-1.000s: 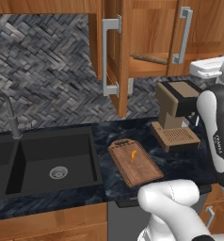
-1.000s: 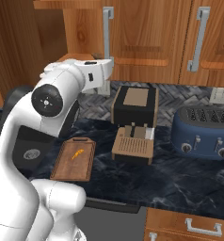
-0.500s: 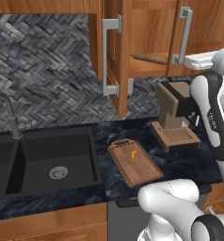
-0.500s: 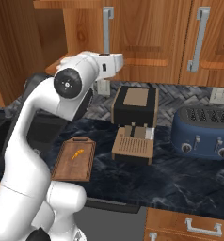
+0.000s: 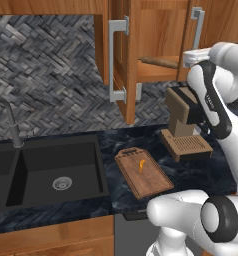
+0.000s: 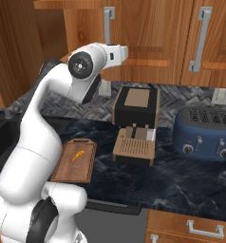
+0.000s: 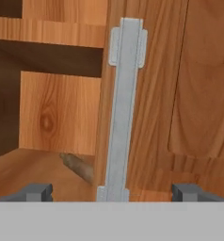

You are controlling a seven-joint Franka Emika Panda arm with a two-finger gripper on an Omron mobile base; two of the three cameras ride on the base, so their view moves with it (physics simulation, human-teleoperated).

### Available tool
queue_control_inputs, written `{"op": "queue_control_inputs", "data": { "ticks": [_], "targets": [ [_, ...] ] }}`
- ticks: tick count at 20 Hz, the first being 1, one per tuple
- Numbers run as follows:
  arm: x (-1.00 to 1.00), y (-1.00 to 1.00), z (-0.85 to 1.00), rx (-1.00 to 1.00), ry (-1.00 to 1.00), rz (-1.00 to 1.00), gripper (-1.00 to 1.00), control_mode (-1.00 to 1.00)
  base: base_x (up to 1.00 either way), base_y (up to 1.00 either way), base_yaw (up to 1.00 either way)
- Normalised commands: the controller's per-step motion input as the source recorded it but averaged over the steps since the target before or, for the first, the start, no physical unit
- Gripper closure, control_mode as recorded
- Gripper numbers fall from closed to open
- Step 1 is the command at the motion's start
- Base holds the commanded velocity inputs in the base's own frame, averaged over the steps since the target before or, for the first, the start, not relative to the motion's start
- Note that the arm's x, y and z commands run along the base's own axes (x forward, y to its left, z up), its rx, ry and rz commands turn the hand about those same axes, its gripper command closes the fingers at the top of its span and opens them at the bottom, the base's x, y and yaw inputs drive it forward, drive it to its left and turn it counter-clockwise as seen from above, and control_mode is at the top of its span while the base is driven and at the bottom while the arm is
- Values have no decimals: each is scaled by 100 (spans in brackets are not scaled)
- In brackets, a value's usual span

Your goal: Open the cabinet, retrieve the rolling pin, and place it next to the meat on the cutting board to prepare for tenderizing.

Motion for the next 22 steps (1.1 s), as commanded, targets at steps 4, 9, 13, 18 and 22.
{"op": "queue_control_inputs", "data": {
  "ticks": [4,9,13,18,22],
  "targets": [
    [45,0,0,0,2,0,-100,-100,0,0,0],
    [37,0,0,0,1,0,-100,-100,0,0,0],
    [28,0,0,0,2,0,100,-100,0,0,0],
    [28,0,-1,0,4,0,100,-100,0,0,0],
    [20,0,-2,0,5,2,100,-100,0,0,0]
  ]
}}
